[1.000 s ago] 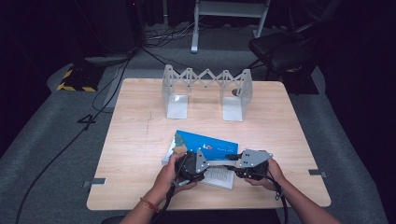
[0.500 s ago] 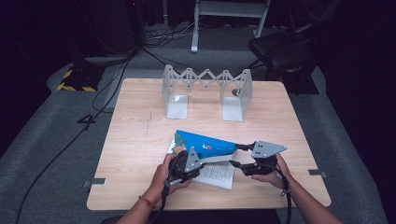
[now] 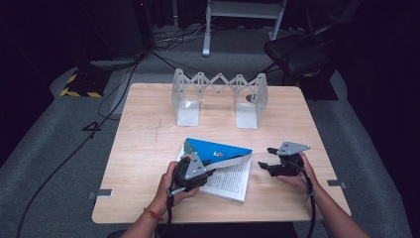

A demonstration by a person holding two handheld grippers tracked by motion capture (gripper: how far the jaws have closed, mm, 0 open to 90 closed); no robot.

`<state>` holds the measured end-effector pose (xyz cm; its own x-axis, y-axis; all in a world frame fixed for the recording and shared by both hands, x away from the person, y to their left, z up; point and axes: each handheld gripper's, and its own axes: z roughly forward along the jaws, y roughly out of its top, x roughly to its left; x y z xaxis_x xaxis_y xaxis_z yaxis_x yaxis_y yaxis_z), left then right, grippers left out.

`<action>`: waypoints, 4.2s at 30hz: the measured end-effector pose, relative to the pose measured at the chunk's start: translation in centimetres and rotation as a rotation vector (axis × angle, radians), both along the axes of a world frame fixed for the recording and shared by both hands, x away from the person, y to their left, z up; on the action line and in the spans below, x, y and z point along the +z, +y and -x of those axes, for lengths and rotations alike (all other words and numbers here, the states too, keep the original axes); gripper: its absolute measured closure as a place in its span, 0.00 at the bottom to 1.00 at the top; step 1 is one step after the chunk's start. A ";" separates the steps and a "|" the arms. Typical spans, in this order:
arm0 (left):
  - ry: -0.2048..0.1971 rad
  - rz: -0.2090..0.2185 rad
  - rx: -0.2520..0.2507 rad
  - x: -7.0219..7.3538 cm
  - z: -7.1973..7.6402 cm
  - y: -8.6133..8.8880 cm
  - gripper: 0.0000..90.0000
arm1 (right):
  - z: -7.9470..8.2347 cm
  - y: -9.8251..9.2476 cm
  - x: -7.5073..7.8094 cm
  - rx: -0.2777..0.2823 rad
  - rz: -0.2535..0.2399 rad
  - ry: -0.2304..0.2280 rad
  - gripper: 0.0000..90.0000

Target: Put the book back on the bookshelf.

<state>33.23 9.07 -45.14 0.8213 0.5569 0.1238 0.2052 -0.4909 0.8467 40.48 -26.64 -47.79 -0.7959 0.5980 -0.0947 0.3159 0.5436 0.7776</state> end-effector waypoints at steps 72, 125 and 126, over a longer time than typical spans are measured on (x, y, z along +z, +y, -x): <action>0.005 0.258 -0.131 1.8 0.1 0.3 0.74 | 0.8 3.8 7.4 0.117 -0.319 -0.201 0.54; 0.064 0.291 -0.210 1.4 -1.4 -1.8 0.65 | 2.9 5.0 9.0 0.232 -0.294 -0.211 0.45; 0.067 0.290 -0.216 1.4 -1.5 -2.2 0.65 | 3.0 4.6 9.0 0.224 -0.296 -0.212 0.45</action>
